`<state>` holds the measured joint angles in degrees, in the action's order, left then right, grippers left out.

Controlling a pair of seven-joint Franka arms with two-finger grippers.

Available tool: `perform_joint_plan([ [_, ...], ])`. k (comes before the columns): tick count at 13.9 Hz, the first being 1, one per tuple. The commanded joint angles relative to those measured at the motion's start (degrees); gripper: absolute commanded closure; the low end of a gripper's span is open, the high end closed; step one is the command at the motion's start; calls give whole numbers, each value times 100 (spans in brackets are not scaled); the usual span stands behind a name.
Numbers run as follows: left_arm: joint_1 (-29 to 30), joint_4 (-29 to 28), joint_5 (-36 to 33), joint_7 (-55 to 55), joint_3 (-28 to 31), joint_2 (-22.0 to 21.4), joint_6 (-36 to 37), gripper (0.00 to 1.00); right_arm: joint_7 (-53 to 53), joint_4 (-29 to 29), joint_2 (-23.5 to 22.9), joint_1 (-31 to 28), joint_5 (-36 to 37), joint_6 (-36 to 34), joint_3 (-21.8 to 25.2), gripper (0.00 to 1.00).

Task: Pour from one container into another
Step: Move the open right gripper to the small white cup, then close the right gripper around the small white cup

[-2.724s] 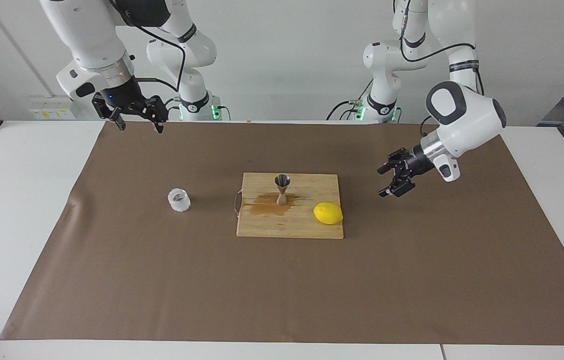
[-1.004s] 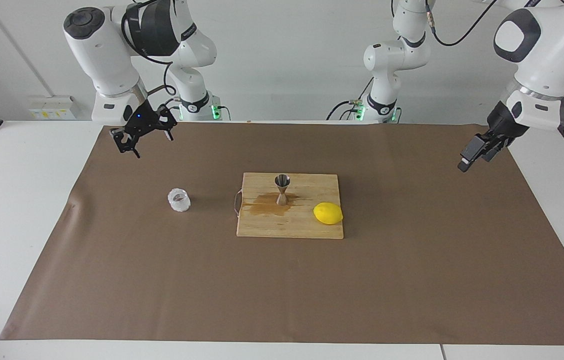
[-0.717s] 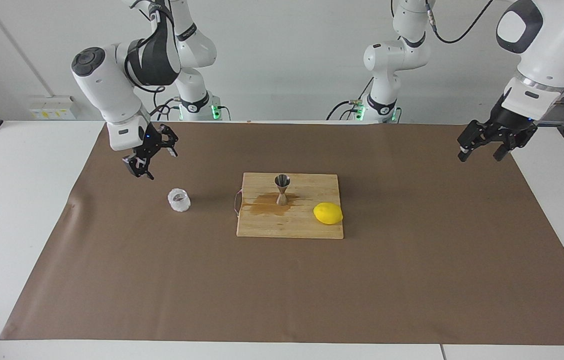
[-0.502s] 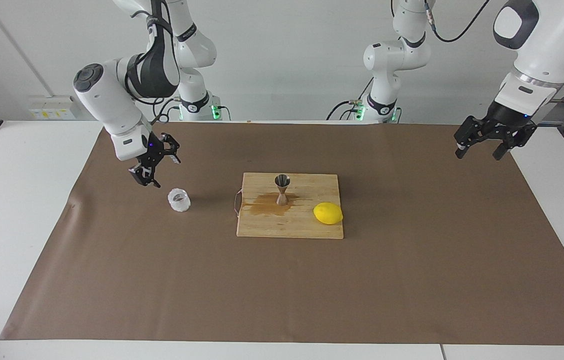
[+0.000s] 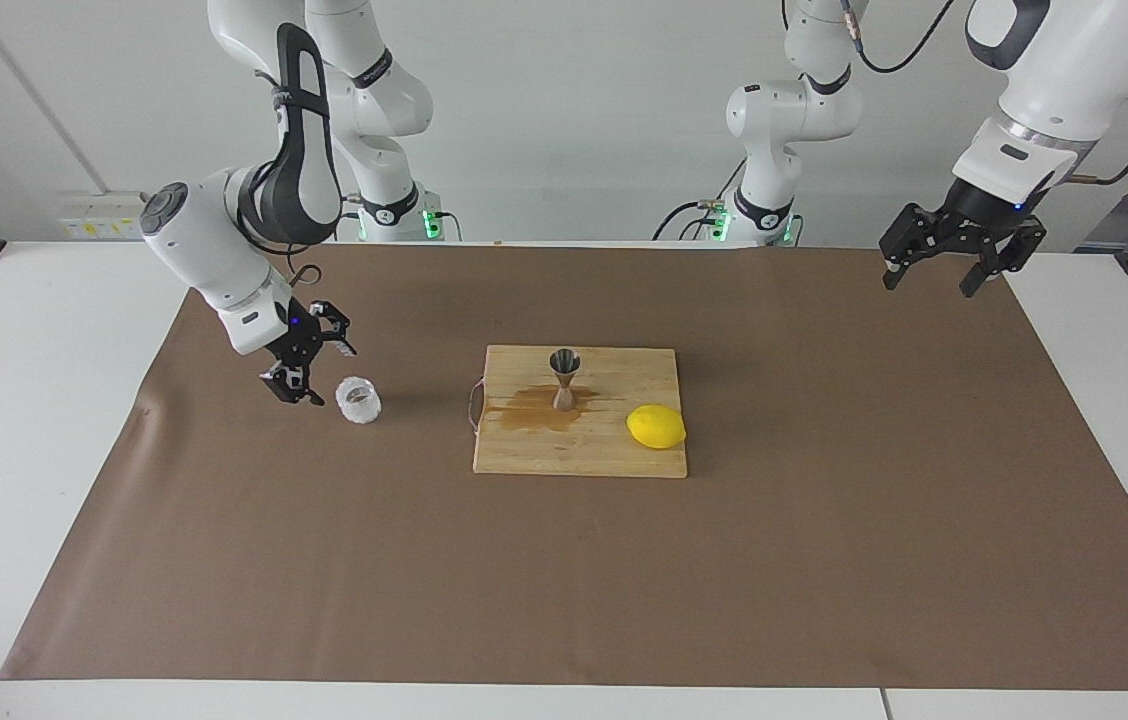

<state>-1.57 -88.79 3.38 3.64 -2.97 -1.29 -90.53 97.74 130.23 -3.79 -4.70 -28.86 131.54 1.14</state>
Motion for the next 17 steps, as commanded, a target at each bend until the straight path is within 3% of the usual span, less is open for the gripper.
perform_joint_plan([
  [1,-115,2,-389,84,52,-82,360,0,577,81,-60,-102,-435,126,-43,0],
  [10,-80,-68,-127,40,16,-161,299,0,1940,143,-534,-269,-1183,161,-43,0],
  [17,-37,-139,-162,381,51,-187,291,0,1985,160,-605,-216,-1333,91,-52,0],
])
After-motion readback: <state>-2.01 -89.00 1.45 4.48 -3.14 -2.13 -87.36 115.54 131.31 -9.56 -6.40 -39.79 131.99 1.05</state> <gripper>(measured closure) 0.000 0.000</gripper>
